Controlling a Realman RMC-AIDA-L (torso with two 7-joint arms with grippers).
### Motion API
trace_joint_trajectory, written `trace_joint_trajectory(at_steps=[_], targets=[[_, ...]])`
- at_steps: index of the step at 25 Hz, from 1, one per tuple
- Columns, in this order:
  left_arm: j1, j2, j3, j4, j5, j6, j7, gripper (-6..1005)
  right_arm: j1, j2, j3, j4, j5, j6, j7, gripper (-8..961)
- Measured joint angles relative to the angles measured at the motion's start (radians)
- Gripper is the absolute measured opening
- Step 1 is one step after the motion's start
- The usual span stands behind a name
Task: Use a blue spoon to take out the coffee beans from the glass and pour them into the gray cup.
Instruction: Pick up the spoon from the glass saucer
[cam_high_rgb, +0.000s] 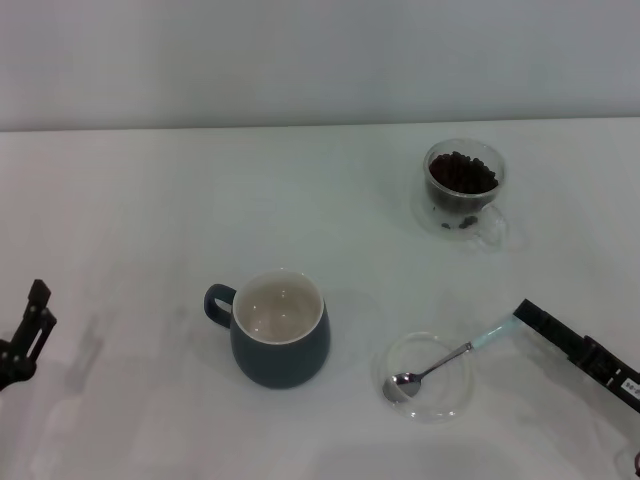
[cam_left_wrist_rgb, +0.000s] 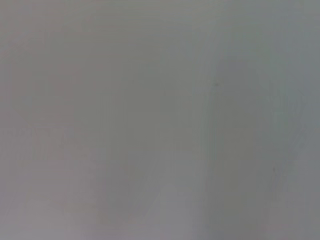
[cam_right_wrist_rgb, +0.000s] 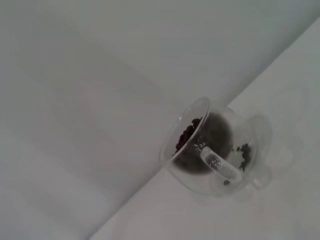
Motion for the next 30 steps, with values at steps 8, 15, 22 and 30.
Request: trace_joint_trajectory(at_steps=[8, 15, 22, 30], targets=[[-0.006, -0.002, 0.0, 0.006, 0.006, 0.002, -0.001, 802, 0.062, 0.0, 0.003, 0.024, -0.045, 0.011, 0.007, 868], [-0.004, -0.002, 0.001, 0.007, 0.006, 0.007, -0.001, 801, 0.081, 0.0, -0.001, 0.024, -0.059, 0.016, 0.008, 868], [-0.007, -0.002, -0.001, 0.008, 0.006, 0.008, -0.002, 801, 0.079, 0.0, 0.0, 0.026, -0.063, 0.015, 0.013, 740], [-0.007, -0.001, -0.004, 0.008, 0.006, 0.01, -0.002, 802, 0.079, 0.0, 0.005, 0.032, -0.072, -0.009, 0.051, 461]])
